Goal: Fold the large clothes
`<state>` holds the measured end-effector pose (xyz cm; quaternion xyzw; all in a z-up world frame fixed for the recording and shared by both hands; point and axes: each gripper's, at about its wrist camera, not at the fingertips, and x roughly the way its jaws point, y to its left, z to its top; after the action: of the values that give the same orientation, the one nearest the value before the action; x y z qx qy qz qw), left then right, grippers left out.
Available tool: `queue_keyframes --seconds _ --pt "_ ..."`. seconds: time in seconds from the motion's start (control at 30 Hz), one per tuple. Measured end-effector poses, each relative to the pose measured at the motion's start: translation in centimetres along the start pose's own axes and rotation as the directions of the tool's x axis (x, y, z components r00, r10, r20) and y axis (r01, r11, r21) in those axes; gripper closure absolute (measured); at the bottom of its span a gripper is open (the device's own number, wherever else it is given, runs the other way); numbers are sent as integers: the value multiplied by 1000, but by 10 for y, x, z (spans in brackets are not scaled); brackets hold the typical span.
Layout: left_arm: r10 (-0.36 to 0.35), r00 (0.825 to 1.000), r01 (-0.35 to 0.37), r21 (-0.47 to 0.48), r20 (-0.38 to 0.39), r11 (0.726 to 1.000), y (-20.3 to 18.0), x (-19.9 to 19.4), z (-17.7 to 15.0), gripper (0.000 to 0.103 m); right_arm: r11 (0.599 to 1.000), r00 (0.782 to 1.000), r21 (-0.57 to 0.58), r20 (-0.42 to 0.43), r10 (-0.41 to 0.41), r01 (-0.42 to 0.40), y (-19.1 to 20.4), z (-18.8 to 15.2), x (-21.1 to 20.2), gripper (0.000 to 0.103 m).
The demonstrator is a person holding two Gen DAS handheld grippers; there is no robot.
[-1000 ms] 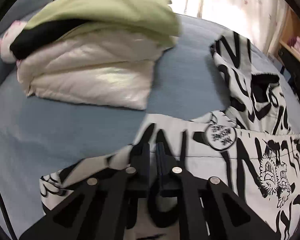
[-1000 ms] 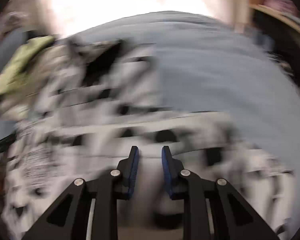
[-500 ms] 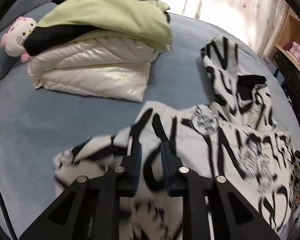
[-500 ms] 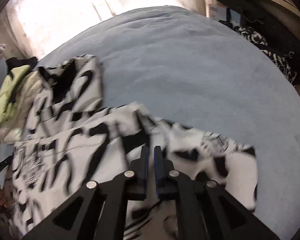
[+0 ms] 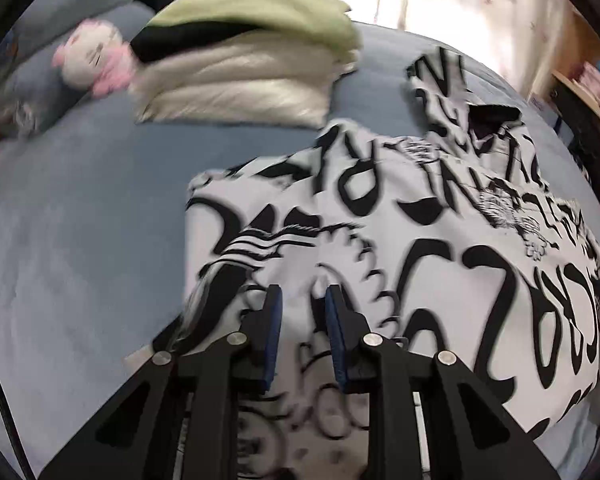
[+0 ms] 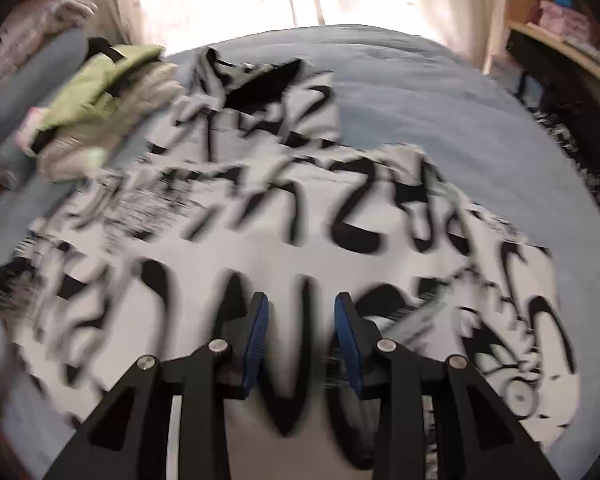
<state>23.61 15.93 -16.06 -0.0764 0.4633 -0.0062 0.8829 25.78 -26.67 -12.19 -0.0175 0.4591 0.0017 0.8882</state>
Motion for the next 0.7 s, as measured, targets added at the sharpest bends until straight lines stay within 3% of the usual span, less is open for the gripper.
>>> queue_keyframes --seconds 0.13,0.23,0.27,0.47,0.7 --pt "-17 1000 18 -48 8 999 19 2 0 85 982 987 106 -3 -158 157 -68 -17 -1 71" --pt "-20 1000 21 -67 16 998 25 0 -3 86 965 985 198 -6 -172 169 -117 -32 -12 87" --pt "-18 1000 19 -70 17 997 27 -1 -4 86 957 983 224 -11 -185 183 -130 -38 -17 87" --pt "14 1000 -14 -54 9 998 22 0 -6 86 947 976 237 -37 -216 219 -141 -50 -31 87" --pt "19 1000 -19 -47 -20 999 19 -20 -9 85 943 983 280 -26 -182 182 -132 -48 -55 84"
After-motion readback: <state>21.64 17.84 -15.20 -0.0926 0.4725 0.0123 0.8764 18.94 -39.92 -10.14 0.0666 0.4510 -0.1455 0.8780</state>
